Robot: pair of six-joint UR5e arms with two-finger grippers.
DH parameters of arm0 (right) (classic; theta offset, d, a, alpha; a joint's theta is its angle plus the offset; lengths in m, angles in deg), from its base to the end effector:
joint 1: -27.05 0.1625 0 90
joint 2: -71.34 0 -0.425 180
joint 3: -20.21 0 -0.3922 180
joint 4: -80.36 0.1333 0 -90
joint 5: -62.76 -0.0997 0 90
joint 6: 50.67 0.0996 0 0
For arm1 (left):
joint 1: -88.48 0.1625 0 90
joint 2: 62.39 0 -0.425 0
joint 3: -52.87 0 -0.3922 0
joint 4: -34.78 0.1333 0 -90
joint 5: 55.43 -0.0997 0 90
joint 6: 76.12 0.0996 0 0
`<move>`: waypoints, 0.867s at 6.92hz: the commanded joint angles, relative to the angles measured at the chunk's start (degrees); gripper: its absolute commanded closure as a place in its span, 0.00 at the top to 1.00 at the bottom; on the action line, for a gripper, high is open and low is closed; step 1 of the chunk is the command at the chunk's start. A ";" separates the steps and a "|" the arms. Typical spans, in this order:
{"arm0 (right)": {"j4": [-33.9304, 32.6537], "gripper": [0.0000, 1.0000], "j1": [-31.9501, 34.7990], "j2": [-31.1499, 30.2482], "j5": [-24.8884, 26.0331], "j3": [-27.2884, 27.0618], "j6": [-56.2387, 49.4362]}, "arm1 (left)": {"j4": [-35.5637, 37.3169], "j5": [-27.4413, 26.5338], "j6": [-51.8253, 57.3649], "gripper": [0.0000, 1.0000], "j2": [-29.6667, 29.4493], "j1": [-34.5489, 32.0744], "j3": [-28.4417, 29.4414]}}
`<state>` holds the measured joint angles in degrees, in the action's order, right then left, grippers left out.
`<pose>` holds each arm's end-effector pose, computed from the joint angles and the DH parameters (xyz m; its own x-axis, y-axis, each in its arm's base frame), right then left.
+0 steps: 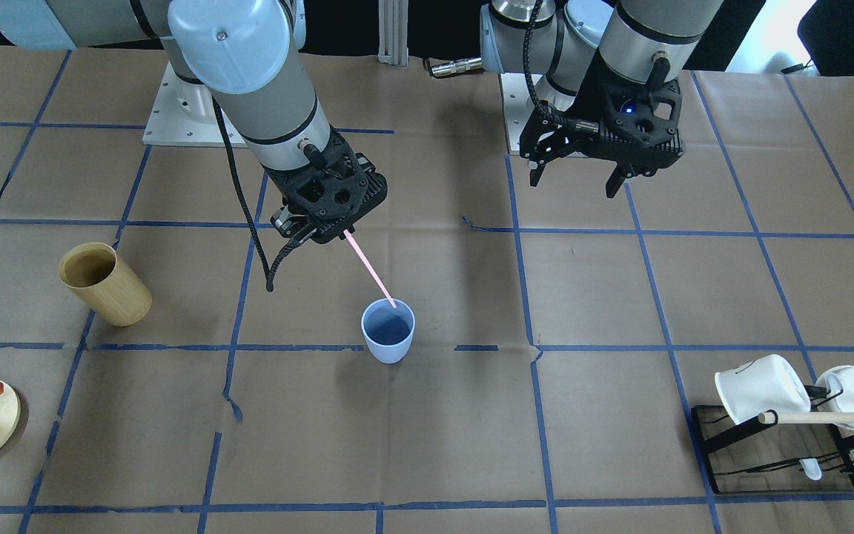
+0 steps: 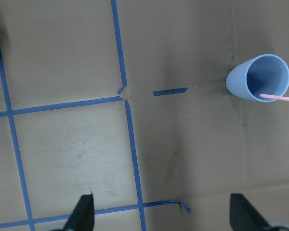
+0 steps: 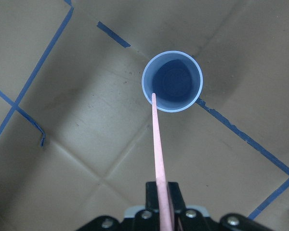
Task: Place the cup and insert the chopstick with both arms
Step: 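Move the held chopstick over the blue cup and lower it inside with the right gripper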
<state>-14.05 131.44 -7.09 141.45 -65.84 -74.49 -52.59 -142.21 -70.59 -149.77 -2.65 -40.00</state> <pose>0.2892 -0.5122 0.4238 -0.7712 -0.6038 -0.2017 -0.6117 0.7906 -0.0279 -0.1483 -0.4737 0.4901 -0.9916 0.1182 0.0519 0.1158 0.9922 -0.0467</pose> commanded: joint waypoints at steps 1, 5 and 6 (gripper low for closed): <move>-0.17 0.26 0.02 0.46 -0.03 -0.35 1.56 | 0.01 0.11 -0.07 1.00 0.02 -0.01 0.06; -3.16 0.99 -0.06 1.35 0.05 0.70 4.48 | -0.08 0.03 0.01 1.00 0.46 0.17 -0.12; -5.07 0.99 -0.67 1.78 0.75 0.88 3.52 | -0.08 0.03 0.01 1.00 0.54 0.17 -0.12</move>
<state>-17.49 131.25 -5.71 141.65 -65.36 -70.28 -52.66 -142.17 -70.61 -149.37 -2.50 -40.07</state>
